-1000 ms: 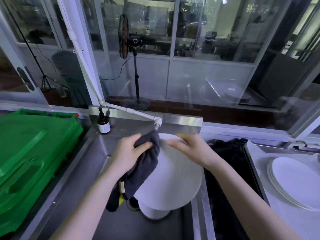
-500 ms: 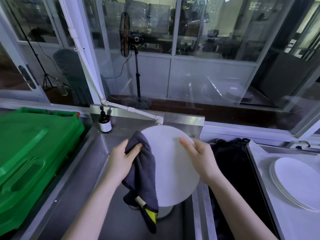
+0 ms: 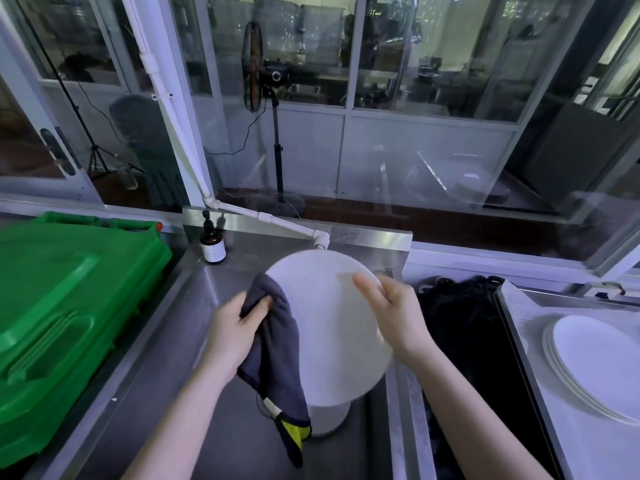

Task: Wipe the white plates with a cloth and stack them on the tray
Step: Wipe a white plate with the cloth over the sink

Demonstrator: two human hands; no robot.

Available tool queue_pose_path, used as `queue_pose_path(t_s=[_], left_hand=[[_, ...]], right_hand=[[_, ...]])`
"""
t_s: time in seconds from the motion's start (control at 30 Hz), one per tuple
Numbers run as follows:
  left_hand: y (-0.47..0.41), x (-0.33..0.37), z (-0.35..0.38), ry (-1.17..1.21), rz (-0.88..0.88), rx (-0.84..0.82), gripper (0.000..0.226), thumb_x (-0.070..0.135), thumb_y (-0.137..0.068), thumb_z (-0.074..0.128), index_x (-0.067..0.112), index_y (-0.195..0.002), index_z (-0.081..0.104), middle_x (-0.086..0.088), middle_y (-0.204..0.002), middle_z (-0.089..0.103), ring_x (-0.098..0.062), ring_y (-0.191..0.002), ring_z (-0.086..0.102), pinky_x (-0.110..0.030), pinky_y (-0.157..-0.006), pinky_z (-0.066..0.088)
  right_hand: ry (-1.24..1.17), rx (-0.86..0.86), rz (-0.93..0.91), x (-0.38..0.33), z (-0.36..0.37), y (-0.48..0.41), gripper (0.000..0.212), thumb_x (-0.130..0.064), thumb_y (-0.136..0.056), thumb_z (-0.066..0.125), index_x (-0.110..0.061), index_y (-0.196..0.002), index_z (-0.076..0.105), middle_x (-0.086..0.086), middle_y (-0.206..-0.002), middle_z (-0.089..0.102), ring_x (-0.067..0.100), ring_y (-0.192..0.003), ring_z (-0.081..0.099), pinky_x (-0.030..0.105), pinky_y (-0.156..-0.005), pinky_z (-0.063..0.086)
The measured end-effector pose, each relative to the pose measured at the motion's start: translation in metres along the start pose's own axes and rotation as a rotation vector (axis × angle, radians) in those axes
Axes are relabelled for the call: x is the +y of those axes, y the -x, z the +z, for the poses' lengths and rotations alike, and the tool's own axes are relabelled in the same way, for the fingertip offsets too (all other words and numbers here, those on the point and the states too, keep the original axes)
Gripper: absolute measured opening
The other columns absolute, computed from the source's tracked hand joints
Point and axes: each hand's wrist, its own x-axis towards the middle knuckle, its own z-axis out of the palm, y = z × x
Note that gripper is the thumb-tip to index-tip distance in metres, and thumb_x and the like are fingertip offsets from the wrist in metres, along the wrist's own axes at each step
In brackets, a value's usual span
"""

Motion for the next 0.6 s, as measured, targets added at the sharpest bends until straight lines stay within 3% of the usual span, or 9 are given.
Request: queue_pose_path(t_s=[0.1, 0.17, 0.27, 0.37, 0.47, 0.6], left_hand=[[-0.012, 0.023, -0.002, -0.177, 0.172, -0.272, 0.018, 0.031, -0.083, 0.072, 0.027, -0.070, 0.060, 0.003, -0.063, 0.063, 0.003, -0.058, 0.051, -0.016, -0.057, 0.040], [-0.014, 0.033, 0.001, -0.186, 0.198, -0.375, 0.028, 0.044, -0.075, 0.069, 0.017, -0.076, 0.062, -0.006, -0.069, 0.065, -0.001, -0.063, 0.052, -0.022, -0.062, 0.042], [-0.012, 0.030, 0.000, -0.102, 0.128, -0.217, 0.026, 0.042, -0.081, 0.068, 0.017, -0.077, 0.061, 0.003, -0.066, 0.065, -0.002, -0.063, 0.056, -0.022, -0.062, 0.043], [0.008, 0.016, 0.013, 0.147, -0.155, 0.107, 0.019, 0.038, -0.093, 0.063, 0.021, -0.086, 0.068, 0.002, -0.077, 0.073, -0.010, -0.074, 0.068, -0.028, -0.062, 0.048], [0.019, 0.016, 0.030, 0.285, -0.311, 0.236, 0.021, 0.038, -0.096, 0.058, 0.020, -0.089, 0.066, -0.001, -0.081, 0.073, -0.015, -0.069, 0.068, -0.025, -0.054, 0.047], [0.006, 0.025, 0.010, 0.262, -0.218, 0.195, 0.019, 0.030, -0.094, 0.063, 0.013, -0.090, 0.068, 0.000, -0.077, 0.074, -0.009, -0.074, 0.070, -0.022, -0.059, 0.050]], right_hand=[[0.175, -0.218, -0.131, -0.009, 0.003, -0.003, 0.053, -0.034, -0.097, 0.064, -0.019, -0.057, 0.031, -0.012, -0.050, 0.023, 0.007, -0.051, 0.022, 0.021, -0.048, 0.019], [0.163, -0.247, -0.152, -0.010, 0.006, -0.001, 0.054, -0.034, -0.096, 0.065, -0.022, -0.056, 0.031, -0.012, -0.054, 0.022, 0.007, -0.054, 0.021, 0.024, -0.050, 0.019], [0.042, -0.126, -0.052, -0.008, 0.000, 0.002, 0.053, -0.036, -0.095, 0.066, -0.017, -0.057, 0.035, -0.010, -0.055, 0.026, 0.008, -0.053, 0.024, 0.025, -0.049, 0.021], [-0.265, 0.194, 0.162, -0.003, 0.007, 0.004, 0.055, -0.038, -0.094, 0.067, 0.002, -0.066, 0.043, -0.003, -0.060, 0.037, 0.012, -0.057, 0.034, 0.026, -0.052, 0.026], [-0.483, 0.431, 0.349, 0.002, 0.034, 0.020, 0.052, -0.046, -0.093, 0.062, -0.005, -0.067, 0.044, -0.004, -0.062, 0.042, 0.010, -0.057, 0.038, 0.023, -0.053, 0.032], [-0.466, 0.224, 0.332, 0.021, 0.029, 0.029, 0.033, -0.039, -0.099, 0.059, -0.010, -0.084, 0.060, -0.002, -0.078, 0.060, 0.012, -0.074, 0.055, 0.027, -0.068, 0.042]])
